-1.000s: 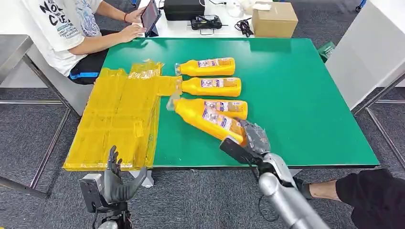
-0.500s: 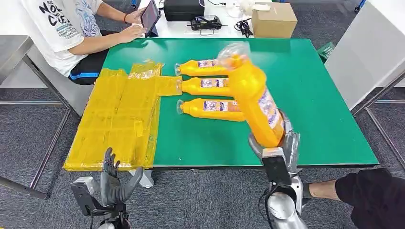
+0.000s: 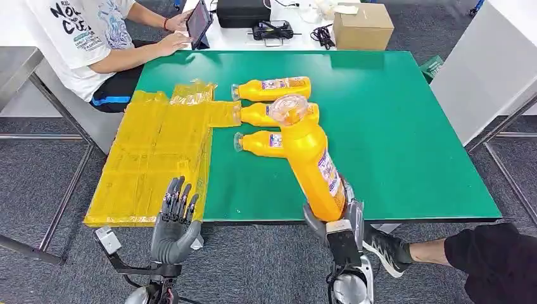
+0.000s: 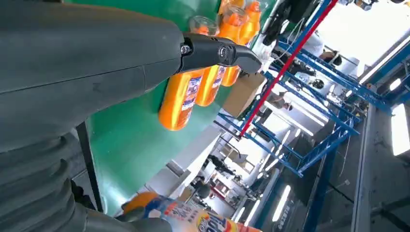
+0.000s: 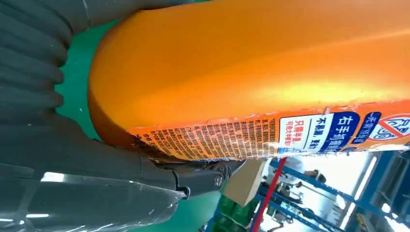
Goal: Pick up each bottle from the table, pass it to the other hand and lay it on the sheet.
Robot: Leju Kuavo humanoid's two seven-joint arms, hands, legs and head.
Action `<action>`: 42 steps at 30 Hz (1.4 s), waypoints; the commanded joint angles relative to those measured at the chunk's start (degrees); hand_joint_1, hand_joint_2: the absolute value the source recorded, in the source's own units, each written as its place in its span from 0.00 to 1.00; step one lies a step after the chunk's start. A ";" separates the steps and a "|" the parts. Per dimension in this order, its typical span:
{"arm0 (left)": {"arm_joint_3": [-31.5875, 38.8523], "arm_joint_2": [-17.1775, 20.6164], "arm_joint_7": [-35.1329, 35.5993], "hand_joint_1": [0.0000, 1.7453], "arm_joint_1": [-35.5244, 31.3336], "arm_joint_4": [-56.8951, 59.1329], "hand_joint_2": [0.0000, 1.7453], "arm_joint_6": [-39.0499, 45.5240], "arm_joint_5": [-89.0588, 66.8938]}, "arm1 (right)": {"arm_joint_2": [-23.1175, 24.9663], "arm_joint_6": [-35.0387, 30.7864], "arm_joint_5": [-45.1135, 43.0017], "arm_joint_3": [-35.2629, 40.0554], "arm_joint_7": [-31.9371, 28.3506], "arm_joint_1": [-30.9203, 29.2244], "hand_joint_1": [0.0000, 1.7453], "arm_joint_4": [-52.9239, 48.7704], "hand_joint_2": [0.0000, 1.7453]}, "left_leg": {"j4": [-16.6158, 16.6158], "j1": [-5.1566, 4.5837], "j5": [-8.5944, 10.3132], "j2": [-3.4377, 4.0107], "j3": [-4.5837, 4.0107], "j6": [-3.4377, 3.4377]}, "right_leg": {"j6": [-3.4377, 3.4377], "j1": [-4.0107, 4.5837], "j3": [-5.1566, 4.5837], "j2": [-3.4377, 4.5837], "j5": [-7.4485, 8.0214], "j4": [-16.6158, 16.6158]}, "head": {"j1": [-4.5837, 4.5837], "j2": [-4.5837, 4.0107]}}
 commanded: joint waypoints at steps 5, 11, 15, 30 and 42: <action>-4.51 3.29 0.50 0.00 -2.95 1.65 1.00 -5.33 -1.04 | 2.98 4.06 -0.41 6.71 -1.40 -4.12 1.00 17.38 1.00 | -0.09 0.03 -0.05 0.11 0.22 -0.05 | -0.08 0.04 0.18 0.10 -0.01 -0.08 | 0.02 0.00; -5.20 3.29 0.85 0.00 -3.44 3.11 1.00 -5.45 -2.36 | 3.80 3.48 2.33 11.55 -0.91 -5.89 1.00 20.04 1.00 | -0.09 0.07 -0.11 0.21 0.37 -0.08 | -0.12 0.08 0.30 0.17 -0.06 -0.08 | 0.00 0.00; -4.98 3.12 1.03 0.00 -3.81 4.24 1.00 -5.27 -2.94 | 3.33 2.42 5.92 14.11 0.13 -6.70 1.00 20.81 1.00 | -0.12 0.05 -0.08 0.12 0.36 -0.06 | -0.09 0.06 0.31 0.07 -0.08 -0.09 | 0.00 0.00; -2.73 1.70 2.02 0.00 -4.68 8.00 1.00 -3.60 -4.45 | 4.07 2.34 10.54 22.80 2.93 -9.83 1.00 32.96 1.00 | -0.14 0.06 -0.17 0.19 0.56 -0.09 | -0.14 0.08 0.49 0.11 -0.16 -0.10 | 0.02 0.00; -2.32 1.57 3.00 0.00 -5.15 8.30 1.00 -3.87 -3.44 | 3.88 3.35 12.03 25.19 3.36 -10.76 1.00 37.36 1.00 | -0.11 0.07 -0.16 0.08 0.51 -0.09 | -0.14 0.08 0.46 0.00 -0.19 -0.08 | 0.02 0.00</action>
